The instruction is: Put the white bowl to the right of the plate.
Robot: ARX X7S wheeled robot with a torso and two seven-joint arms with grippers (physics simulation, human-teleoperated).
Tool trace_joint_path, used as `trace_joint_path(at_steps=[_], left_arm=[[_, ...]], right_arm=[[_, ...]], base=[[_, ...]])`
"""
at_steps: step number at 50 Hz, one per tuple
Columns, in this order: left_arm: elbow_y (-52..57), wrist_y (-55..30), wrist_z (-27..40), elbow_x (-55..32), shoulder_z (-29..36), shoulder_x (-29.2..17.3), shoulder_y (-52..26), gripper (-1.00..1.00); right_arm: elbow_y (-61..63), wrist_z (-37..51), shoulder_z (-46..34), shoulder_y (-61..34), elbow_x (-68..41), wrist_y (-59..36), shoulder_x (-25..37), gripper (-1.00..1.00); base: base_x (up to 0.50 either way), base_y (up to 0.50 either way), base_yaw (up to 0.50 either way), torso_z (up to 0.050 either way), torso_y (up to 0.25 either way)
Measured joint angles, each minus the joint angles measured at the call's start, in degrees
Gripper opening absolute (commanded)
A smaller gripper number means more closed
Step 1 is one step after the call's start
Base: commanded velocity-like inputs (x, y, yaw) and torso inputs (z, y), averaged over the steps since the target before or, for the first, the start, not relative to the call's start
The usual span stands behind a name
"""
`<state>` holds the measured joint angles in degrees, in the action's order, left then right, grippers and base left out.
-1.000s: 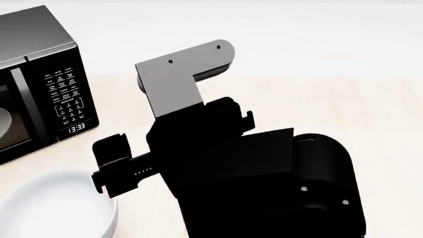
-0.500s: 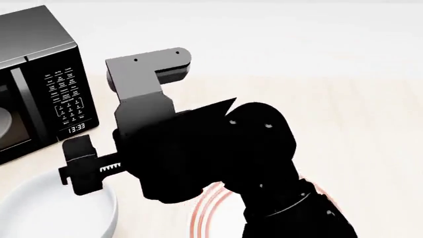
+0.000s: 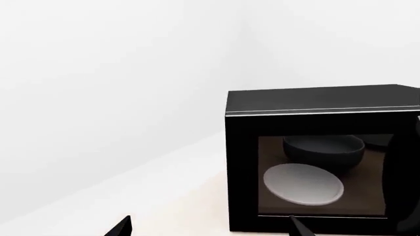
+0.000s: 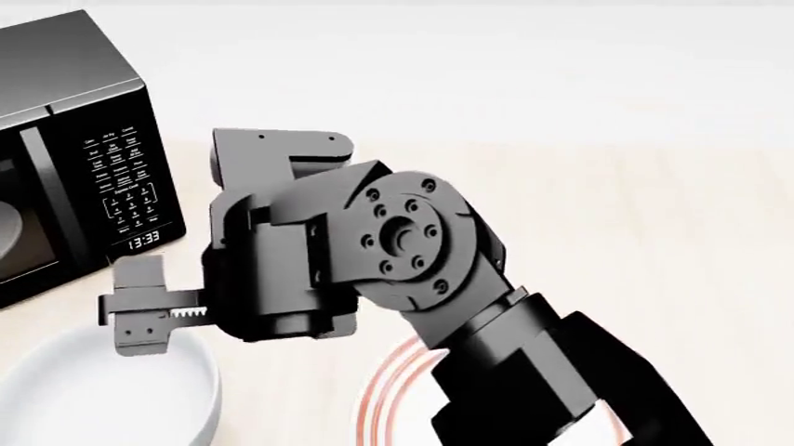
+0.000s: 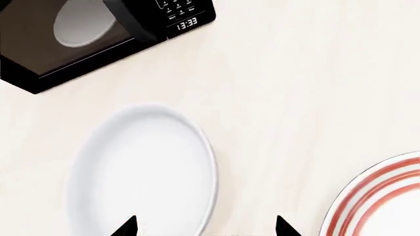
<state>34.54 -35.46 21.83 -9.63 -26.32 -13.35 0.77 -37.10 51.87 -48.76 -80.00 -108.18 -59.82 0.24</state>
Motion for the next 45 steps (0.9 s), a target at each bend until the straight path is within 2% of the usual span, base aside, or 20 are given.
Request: trace_joint_path(at_steps=[25,33,45], left_arm=[[1.56,-0.26,0.2,-0.95,-0.16,-0.37,0.81,1.0],[2.24,-0.74,0.28,-1.36,-0.27,-0.58,0.9,1.0],[2.87,-0.93,0.33,-1.92,-0.49,-0.76,1.18,1.0]], right_arm=[[-4.6,-0.95,-33.46,-6.19,-27.89,25.46,-0.22,1.0],[-5.25,-1.39,-38.68,-6.18,-32.54,28.63,-0.23,1.0],[-5.72,-2.9,-41.69,-5.14,-35.01,29.18,-0.23,1.0]], base=[[0.0,0.0,0.0,0.0,0.0],[0.0,0.0,0.0,0.0,0.0],[0.0,0.0,0.0,0.0,0.0]])
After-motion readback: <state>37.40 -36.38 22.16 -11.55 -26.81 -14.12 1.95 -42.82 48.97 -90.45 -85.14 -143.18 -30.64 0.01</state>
